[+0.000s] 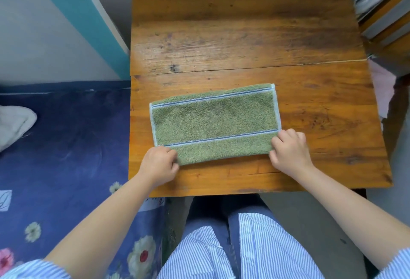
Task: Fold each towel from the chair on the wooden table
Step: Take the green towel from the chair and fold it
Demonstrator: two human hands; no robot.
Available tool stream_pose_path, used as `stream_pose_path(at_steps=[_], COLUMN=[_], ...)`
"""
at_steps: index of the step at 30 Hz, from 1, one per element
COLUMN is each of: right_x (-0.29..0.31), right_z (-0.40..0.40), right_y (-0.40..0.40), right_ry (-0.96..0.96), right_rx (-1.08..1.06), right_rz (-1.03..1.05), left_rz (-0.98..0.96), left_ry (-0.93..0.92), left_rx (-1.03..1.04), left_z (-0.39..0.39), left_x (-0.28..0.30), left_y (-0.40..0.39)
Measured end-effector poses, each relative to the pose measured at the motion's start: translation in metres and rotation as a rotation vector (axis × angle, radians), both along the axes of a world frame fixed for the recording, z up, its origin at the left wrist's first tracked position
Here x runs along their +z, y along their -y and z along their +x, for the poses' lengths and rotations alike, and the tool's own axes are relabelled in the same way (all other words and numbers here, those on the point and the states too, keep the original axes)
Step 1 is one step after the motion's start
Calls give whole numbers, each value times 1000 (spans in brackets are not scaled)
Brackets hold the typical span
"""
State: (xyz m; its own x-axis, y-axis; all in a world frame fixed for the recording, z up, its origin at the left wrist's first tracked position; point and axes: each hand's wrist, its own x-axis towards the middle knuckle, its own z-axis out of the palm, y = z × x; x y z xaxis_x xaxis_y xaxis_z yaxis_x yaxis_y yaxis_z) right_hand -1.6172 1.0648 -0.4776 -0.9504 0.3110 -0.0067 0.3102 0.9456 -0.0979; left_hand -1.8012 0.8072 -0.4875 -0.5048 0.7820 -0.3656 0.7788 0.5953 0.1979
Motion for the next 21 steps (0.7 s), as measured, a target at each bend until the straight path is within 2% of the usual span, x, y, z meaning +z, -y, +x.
stream_pose_path(at_steps=[2, 4, 7, 9, 12, 16, 21], right_x=[0, -1, -11, -24, -45, -60, -55], right_z=[-25, -61, -117, -142, -156, -150, -115], right_y=[12, 26, 40, 44, 42, 19, -37], right_ry=[-82, -127, 38, 185, 285, 325, 253], right_rx=[16, 34, 45, 50, 48, 37, -313], right_rz=[-17, -36, -171, -207, -184, -99, -182], left_rz=[222, 321, 213, 103, -26, 9, 36], left_ry=[-55, -80, 26, -30, -66, -36, -41], left_rx=[66, 188, 400, 414, 415, 495, 541], left_z=[-2, -6, -21, -33, -48, -65, -70], left_x=[1, -2, -16, -30, -46, -56, -58], left_y=[-18, -44, -80, -87, -80, -62, -54])
